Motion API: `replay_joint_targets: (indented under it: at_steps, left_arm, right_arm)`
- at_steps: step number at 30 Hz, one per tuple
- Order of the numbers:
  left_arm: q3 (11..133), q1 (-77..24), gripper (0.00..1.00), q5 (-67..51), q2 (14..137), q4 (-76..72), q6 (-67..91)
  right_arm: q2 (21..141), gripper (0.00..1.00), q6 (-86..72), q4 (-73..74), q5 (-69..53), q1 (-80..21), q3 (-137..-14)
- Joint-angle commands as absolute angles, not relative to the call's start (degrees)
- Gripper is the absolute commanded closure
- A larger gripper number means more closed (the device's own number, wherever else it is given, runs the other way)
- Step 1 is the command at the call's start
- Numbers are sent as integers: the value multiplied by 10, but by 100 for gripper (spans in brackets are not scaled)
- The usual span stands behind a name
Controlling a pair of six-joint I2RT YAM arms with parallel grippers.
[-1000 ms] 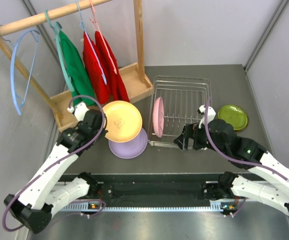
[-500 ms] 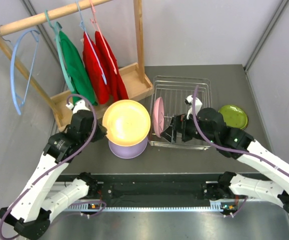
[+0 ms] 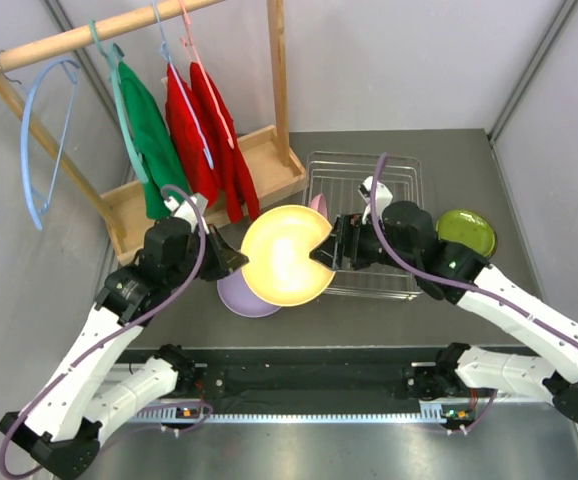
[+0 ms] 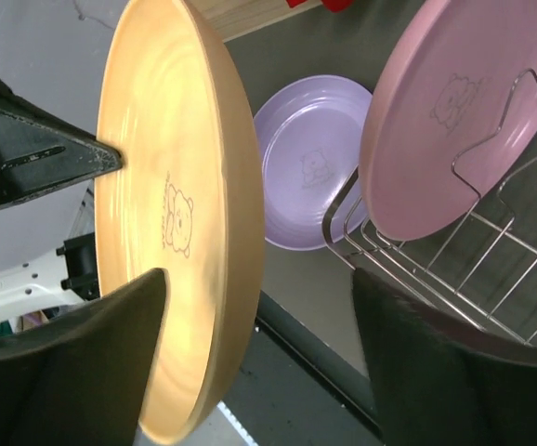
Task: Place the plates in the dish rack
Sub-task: Insert the plate into the dish rack.
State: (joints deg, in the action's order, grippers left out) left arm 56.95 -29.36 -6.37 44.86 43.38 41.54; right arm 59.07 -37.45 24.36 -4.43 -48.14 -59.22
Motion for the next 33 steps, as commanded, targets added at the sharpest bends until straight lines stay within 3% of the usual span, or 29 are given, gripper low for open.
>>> replay_joint_targets:
  at_steps: [1,5,8,10,11,20,33]
  left_arm:
    - [556,-294,100,-147,447,344,403]
    - [538,-294,100,-171,440,296,413]
    - [522,-294,99,-183,430,245,430]
    - [511,-294,89,-184,425,220,443]
    - [507,-294,77,-185,420,210,446]
    - [454,-294,37,-197,405,102,491]
    - [397,-294,32,-210,417,39,526]
  right_arm:
    - [584,36,-392,187,-67,-475,-584]
    - [568,72,-397,177,-71,-473,-570]
    - [556,86,-403,179,-71,-468,-556]
    - [548,90,-409,180,-68,-466,-547]
    - [544,97,-417,178,-69,-464,-535]
    - [500,100,-470,107,-83,-456,-479]
    - [454,100,-492,39,-83,-455,-453]
